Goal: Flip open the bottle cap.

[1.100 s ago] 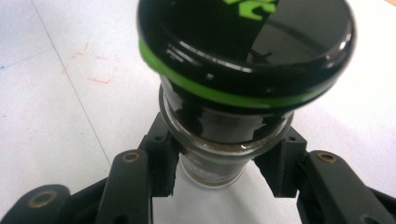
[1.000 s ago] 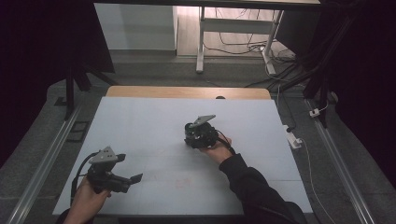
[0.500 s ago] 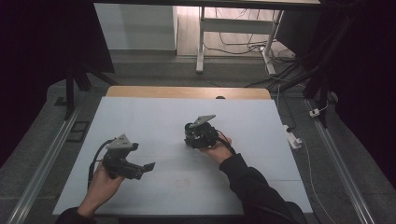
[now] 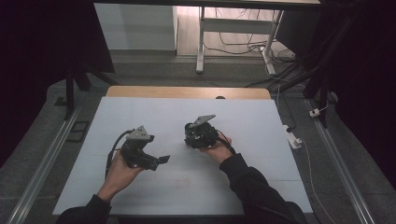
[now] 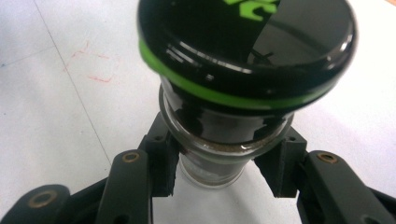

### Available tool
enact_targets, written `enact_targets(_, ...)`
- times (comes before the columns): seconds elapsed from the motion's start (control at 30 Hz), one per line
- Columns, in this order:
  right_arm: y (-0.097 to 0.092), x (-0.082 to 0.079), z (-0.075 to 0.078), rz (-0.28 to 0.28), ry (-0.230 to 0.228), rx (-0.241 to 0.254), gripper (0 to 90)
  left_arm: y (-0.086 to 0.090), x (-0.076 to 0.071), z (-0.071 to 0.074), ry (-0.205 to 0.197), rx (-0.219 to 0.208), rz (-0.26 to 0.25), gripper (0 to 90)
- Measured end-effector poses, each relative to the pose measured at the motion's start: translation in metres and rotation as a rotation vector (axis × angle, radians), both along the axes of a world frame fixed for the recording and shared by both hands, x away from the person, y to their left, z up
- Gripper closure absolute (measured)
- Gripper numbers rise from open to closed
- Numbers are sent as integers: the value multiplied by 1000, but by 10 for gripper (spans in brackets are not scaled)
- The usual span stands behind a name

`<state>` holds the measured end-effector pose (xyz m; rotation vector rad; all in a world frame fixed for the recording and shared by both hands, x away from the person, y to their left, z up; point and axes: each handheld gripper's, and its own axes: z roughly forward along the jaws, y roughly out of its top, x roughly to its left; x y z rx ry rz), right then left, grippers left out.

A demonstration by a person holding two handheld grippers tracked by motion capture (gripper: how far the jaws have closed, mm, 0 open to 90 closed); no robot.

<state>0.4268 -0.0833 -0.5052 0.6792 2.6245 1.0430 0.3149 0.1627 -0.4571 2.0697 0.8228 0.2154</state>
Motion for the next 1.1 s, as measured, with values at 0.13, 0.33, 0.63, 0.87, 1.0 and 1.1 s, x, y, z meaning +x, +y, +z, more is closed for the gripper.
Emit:
enact_targets(0.13, 0, 0, 0, 1, 0, 1, 528, -7, 10, -1, 7, -7, -14, 0)
enact_targets(0.33, 0, 0, 0, 2, -2, 1, 527, -22, 23, -2, -8, 14, -33, 0)
enact_targets(0.63, 0, 0, 0, 4, -1, 2, 527, -44, 41, -6, -19, 24, -77, 0)
enact_targets(0.87, 0, 0, 0, 4, -1, 1, 527, -50, 50, -10, -35, 42, -75, 56)
enact_targets(1.0, 0, 0, 0, 3, -1, 2, 527, -48, 53, -10, -46, 50, -73, 259)
enact_targets(1.1, 0, 0, 0, 4, -1, 2, 527, -46, 56, -10, -41, 46, -66, 430)
